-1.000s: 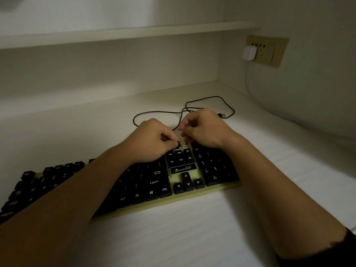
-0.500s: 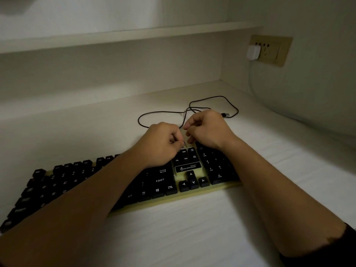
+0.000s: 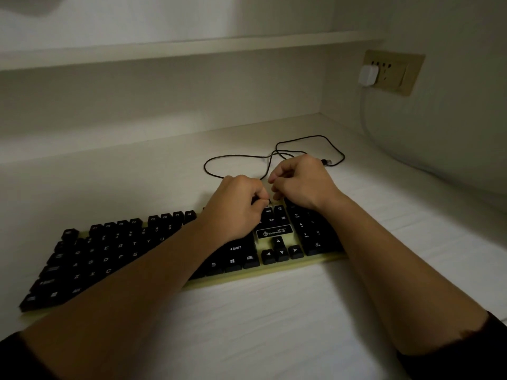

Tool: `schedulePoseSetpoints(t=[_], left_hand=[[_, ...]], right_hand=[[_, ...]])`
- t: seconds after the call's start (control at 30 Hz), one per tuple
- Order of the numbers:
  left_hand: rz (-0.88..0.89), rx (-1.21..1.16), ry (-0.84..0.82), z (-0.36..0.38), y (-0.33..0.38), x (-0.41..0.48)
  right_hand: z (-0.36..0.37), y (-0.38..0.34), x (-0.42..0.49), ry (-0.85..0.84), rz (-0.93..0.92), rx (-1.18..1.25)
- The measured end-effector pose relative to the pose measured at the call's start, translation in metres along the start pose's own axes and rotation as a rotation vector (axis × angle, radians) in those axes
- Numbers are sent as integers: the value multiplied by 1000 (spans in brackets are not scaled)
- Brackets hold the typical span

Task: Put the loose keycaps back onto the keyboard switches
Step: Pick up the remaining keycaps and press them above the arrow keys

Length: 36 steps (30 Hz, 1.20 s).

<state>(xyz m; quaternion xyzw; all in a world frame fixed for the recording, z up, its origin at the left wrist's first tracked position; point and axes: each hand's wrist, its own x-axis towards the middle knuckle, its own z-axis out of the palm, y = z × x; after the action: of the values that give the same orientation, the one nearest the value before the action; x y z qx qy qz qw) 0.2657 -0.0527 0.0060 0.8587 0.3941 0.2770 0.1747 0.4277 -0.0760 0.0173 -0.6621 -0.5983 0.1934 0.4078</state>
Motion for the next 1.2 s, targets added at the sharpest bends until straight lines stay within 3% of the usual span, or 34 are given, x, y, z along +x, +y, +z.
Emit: schedulePoseSetpoints(t=[0.23,0.43,0.97,1.07,1.2], left_hand=[[35,96,48,2,4,-7],[123,255,-13,1,7,-7],[95,151,42,-1,8,-14],[84,134,60,-1,8,-15],[111,121,57,-1,8,-17]], right_hand=[[1,-2,-2,4,-12,-15],[3,-6,-1,-1,-98,-122],[-2,1,-1,-6,-55,30],[-13,3,3,82,-25,94],[-28,15,9,272,51,-59]])
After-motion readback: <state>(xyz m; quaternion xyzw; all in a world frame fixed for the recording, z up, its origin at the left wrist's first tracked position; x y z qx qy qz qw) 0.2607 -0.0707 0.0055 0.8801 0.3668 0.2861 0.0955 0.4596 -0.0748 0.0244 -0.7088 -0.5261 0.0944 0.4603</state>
